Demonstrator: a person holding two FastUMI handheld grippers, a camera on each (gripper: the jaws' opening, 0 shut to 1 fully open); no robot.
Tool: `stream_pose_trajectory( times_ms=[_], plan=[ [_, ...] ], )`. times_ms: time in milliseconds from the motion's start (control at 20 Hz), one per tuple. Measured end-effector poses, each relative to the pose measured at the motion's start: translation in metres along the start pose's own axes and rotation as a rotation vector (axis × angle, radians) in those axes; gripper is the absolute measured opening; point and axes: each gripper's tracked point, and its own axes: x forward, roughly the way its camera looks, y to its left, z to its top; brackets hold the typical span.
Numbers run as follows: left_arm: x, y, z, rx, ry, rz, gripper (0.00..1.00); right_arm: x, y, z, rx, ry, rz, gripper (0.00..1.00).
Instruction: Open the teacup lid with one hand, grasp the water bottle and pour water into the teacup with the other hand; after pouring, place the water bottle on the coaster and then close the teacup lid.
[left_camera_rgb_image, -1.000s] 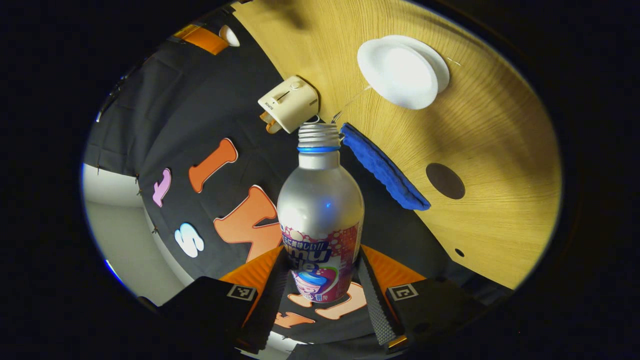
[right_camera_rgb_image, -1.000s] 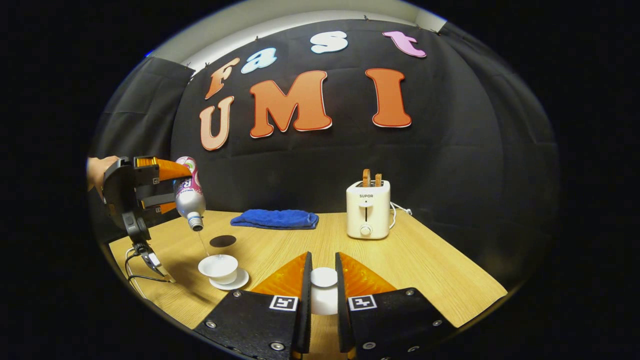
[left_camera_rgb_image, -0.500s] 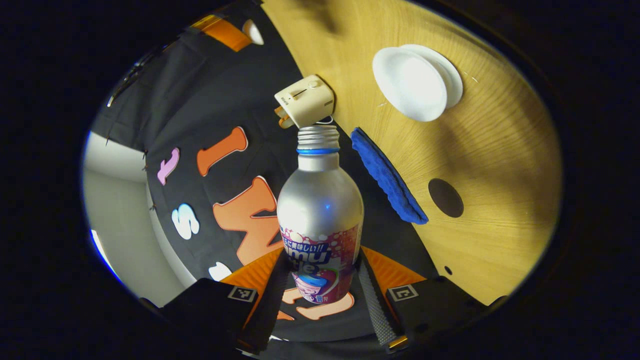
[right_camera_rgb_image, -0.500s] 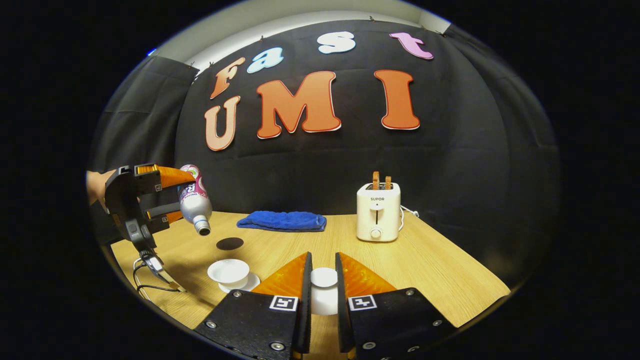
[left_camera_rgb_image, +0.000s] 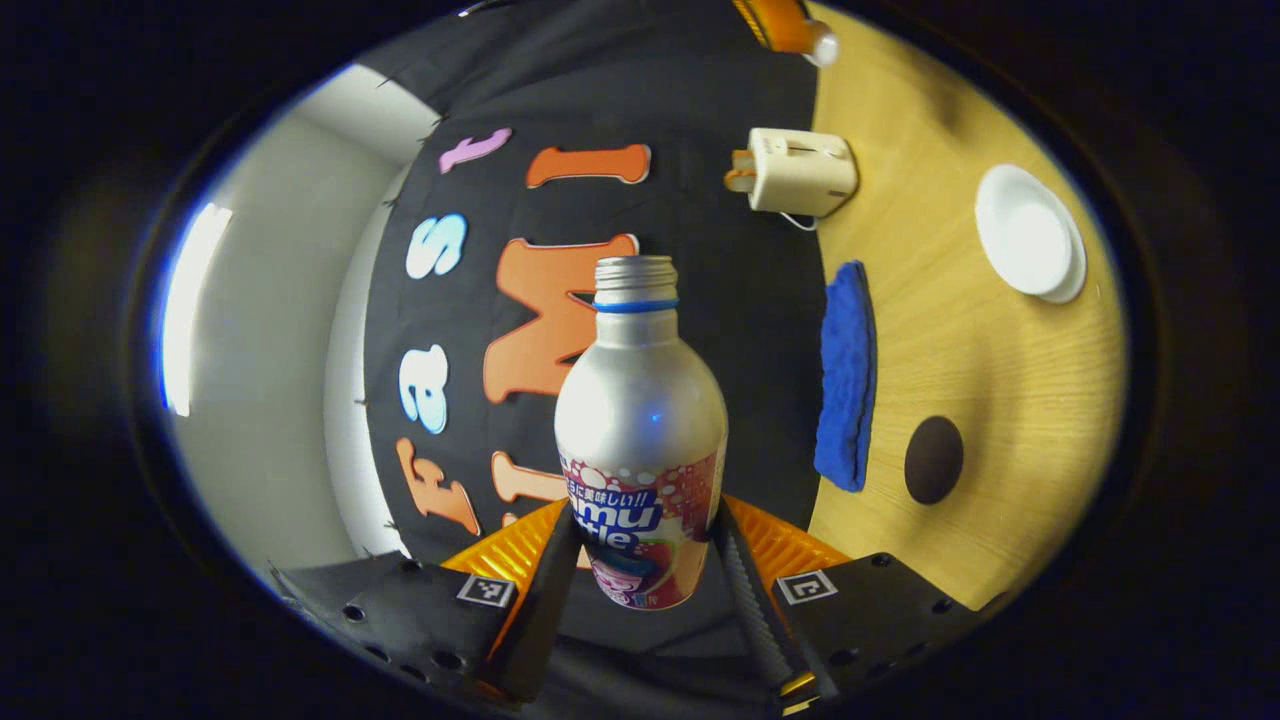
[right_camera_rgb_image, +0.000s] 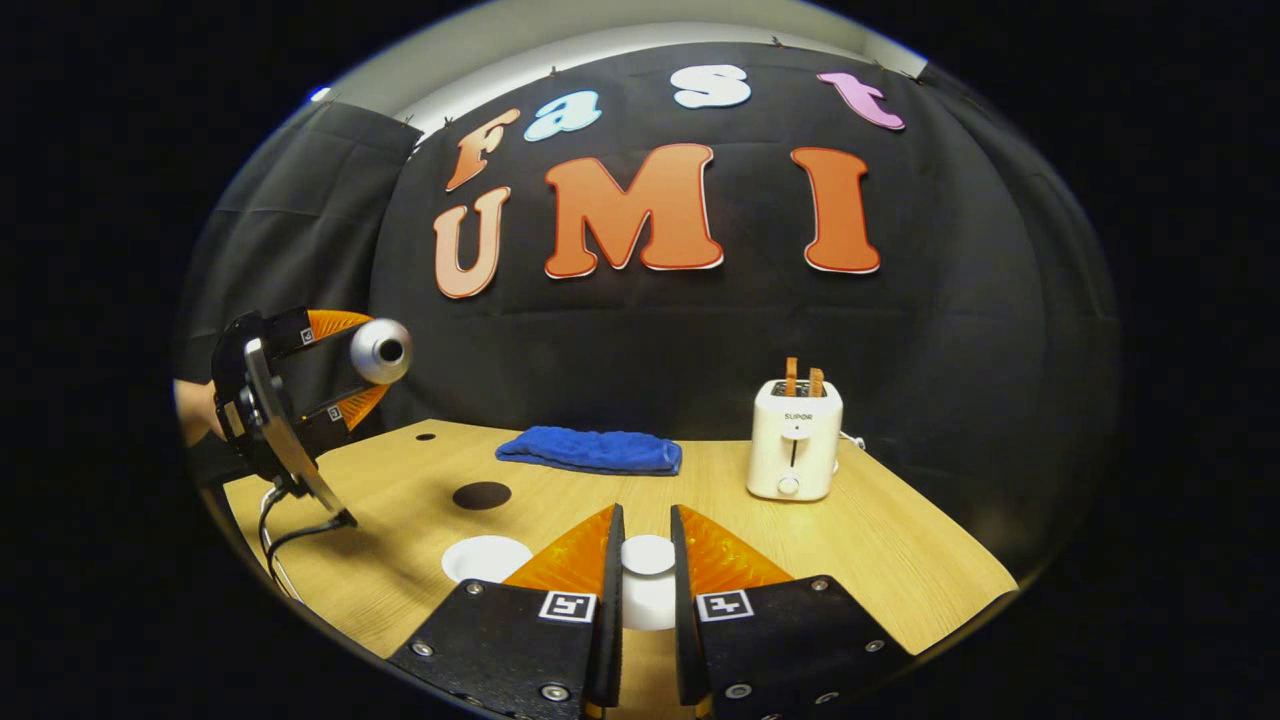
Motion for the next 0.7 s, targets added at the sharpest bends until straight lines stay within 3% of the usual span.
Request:
stream_pose_trajectory(
  times_ms=[100,500,600,650,700],
  plan=[
    [0.005,0.009,-0.004,-0.114,0.004,0.047,0.80,0.005,0.011,0.006,-0.011,-0.005,0.016,0.22],
    [0.013,0.044,-0.006,-0.715,-0.001,0.247,0.79,0.019,0.047,0.014,-0.090,-0.016,0.061,0.22],
    [0.018,0.046,-0.010,-0.851,-0.003,0.275,0.75,0.022,0.053,0.012,-0.093,-0.010,0.076,0.22],
    [0.022,0.043,-0.014,-0.928,0.005,0.275,0.83,0.023,0.056,0.011,-0.094,-0.008,0.083,0.23],
    [0.028,0.039,-0.019,-1.012,0.019,0.269,0.83,0.025,0.058,0.012,-0.096,-0.008,0.089,0.22]
  ],
)
